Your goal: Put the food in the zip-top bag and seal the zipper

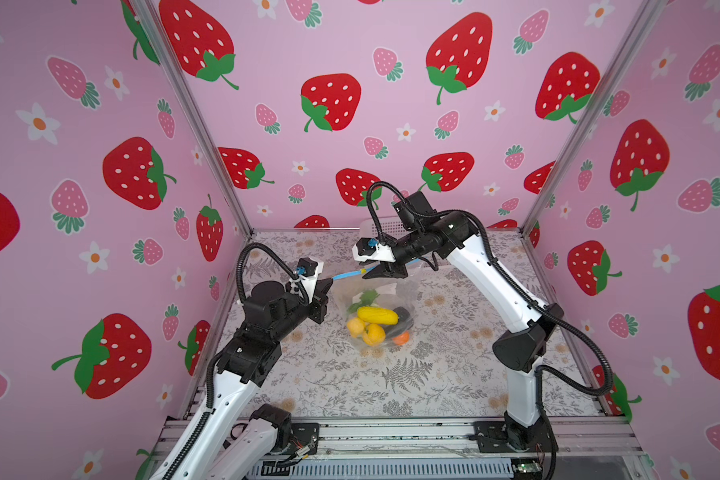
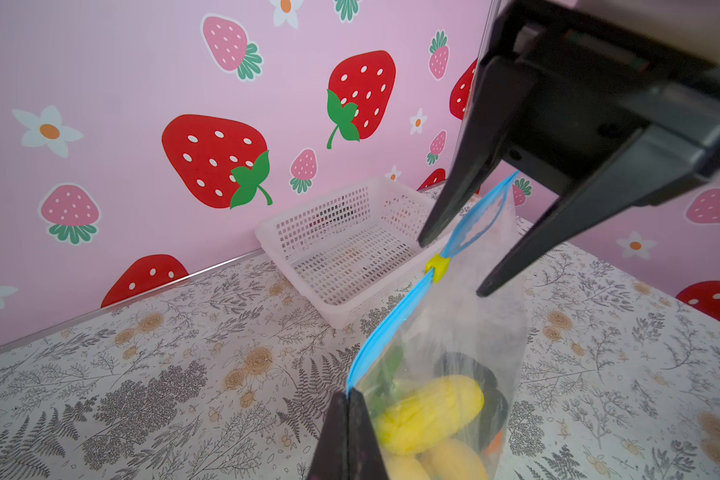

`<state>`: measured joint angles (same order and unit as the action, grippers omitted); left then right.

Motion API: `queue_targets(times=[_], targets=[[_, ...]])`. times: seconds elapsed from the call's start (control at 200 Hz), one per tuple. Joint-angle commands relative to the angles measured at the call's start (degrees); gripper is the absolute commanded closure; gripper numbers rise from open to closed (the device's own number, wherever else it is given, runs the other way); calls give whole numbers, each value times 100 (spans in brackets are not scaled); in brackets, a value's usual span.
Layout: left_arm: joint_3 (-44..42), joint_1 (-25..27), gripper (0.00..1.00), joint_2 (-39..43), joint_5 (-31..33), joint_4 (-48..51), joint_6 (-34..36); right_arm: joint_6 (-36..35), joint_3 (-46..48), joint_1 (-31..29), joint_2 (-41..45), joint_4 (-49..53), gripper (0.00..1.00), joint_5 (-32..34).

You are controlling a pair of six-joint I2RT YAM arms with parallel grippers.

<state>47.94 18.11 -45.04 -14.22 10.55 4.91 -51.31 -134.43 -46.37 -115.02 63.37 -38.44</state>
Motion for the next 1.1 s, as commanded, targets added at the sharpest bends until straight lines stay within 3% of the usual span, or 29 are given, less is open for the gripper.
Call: queue_targets(times=[0.0,0.465,0.875,1.095], targets=[[207,0,100,99,-142,-148,54,-196,-162,-14,-46,298,68,-247],[214,17,100,127,-180,-142,72,-171,-239,-21,-212,308,60,-104],[179,22,100,153,-156,-166,87,-239,-447,-13,-284,497,78,-154],[169,21,100,162,-151,-158,98,-204,-446,-17,-293,474,82,-129]])
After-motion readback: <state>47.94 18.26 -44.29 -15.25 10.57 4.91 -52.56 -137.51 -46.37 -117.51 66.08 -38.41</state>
